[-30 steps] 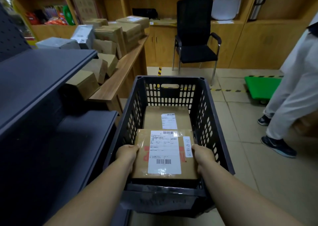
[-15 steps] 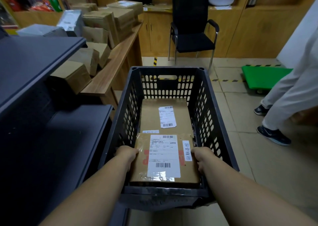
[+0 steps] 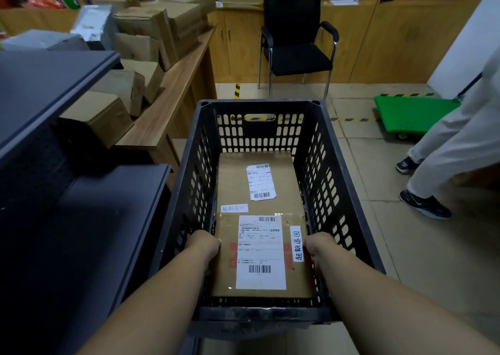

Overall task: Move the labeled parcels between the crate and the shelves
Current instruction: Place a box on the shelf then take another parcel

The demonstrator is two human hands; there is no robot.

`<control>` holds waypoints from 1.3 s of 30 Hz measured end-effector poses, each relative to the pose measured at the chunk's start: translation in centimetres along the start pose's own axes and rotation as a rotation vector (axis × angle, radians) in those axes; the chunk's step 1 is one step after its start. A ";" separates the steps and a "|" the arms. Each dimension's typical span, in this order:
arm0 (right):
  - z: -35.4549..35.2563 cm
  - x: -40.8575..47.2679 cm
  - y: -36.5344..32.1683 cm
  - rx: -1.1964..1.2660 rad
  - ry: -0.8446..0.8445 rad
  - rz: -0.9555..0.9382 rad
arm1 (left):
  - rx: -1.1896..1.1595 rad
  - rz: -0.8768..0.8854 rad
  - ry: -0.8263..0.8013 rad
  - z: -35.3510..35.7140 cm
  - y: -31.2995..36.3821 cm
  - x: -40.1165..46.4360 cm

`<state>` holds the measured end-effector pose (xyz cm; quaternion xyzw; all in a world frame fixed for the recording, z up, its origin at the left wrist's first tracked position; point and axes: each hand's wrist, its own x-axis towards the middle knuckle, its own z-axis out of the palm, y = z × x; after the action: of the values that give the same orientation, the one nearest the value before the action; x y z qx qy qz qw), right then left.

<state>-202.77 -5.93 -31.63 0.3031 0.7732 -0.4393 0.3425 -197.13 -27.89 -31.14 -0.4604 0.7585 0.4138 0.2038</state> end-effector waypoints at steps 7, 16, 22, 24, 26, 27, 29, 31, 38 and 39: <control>0.5 1.1 0.2 0.007 -0.013 0.019 | 0.047 -0.015 -0.045 0.4 -0.2 0.9; 0.9 1.6 -0.3 -0.061 -0.019 0.046 | 0.031 -0.048 -0.074 0.3 0.0 1.5; 0.8 1.2 -0.6 -0.144 0.001 0.033 | 0.077 -0.048 -0.075 0.2 0.3 0.9; 0.6 0.6 -1.1 -0.294 0.030 -0.030 | 0.150 -0.010 -0.051 0.1 0.6 0.5; 0.2 -0.5 -1.8 -0.411 0.100 -0.114 | 0.231 0.037 -0.013 -0.2 0.9 0.1; 0.1 -0.9 -2.1 -0.429 0.116 -0.164 | 0.263 0.063 0.005 -0.4 1.1 -0.2; -0.2 -1.5 -2.6 -0.448 0.141 -0.260 | 0.309 0.119 0.039 -0.9 1.6 -0.9; -0.4 -2.8 -3.3 -0.504 0.194 -0.315 | 0.360 0.186 0.097 -1.3 2.2 -2.0; -1.2 -8.6 -5.4 -0.757 0.344 -0.613 | 0.602 0.521 0.481 -3.7 3.9 -7.7; -1.4 -9.5 -5.6 -0.778 0.370 -0.668 | 0.649 0.559 0.554 -4.1 3.9 -8.8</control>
<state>-201.88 -8.68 -20.89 -0.0358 0.9802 -0.1451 0.1296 -195.86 -25.68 -21.01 -0.2452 0.9677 0.0579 0.0093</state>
